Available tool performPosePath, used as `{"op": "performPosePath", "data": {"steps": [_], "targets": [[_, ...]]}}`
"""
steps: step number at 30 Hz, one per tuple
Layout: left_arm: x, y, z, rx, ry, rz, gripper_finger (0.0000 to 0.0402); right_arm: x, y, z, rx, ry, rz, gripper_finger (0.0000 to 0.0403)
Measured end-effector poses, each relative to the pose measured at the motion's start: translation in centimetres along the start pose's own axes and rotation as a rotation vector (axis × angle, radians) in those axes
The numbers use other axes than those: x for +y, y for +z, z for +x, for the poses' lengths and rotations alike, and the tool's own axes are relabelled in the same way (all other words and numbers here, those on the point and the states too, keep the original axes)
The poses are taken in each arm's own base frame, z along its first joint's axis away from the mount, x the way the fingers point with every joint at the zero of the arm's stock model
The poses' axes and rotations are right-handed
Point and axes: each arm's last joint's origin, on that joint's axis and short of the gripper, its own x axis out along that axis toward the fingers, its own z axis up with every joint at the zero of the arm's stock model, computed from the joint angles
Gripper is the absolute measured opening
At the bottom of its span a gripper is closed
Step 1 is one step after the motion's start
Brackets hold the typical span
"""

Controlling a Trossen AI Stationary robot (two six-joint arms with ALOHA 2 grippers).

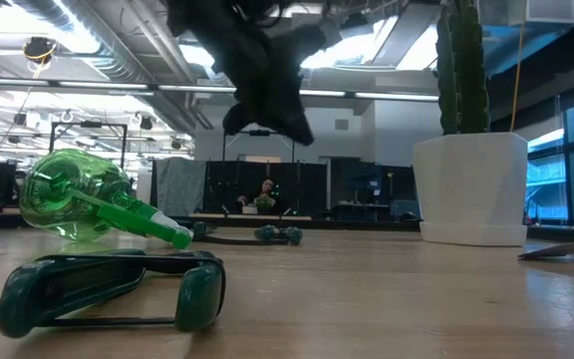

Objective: Pick & Place Garden tools in Gardening bag
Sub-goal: Put the hand pruner into the white bag

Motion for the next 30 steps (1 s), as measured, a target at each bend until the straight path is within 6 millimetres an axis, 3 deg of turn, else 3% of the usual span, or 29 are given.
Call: {"op": "performPosePath", "data": {"steps": [6,21,30], "targets": [[1.7,0.1,0.0,0.165,0.054,-0.070,0.0018,0.0,-0.1,0.0,0.012,0.000,0.019,0.0219],[2.3,-0.4,-0.1,0.240,0.094,-0.234,0.0141,0.0,-0.1,0.0,0.013,-0.001,0.042,0.0220],[2.8,-1.8,3.1,0.335,0.119,-0.273,0.0153,0.0,-0.1,0.0,0.011,0.000,0.045,0.0220]]}}
